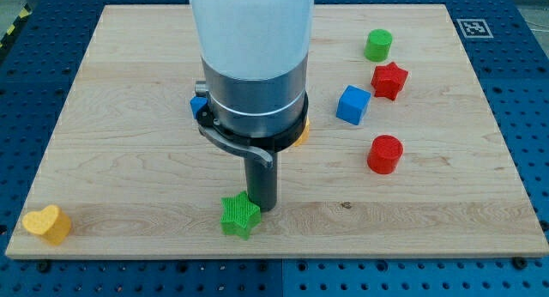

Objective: Place the green star to the right of the yellow heart

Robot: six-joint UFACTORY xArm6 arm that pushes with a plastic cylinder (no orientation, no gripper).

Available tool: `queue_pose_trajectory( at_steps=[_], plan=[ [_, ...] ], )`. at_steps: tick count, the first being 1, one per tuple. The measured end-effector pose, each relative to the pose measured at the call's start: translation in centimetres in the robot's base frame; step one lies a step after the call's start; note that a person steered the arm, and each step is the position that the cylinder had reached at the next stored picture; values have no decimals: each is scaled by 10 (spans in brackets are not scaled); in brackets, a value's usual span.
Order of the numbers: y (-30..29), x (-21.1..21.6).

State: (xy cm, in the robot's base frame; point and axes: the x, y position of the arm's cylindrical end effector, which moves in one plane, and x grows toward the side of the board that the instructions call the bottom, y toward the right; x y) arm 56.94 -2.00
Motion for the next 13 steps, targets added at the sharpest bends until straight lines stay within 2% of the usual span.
queue_pose_trajectory(
  at_steps=[4,8,13],
  plan=[
    [31,17],
    [-4,17],
    [-87,17]
  ],
)
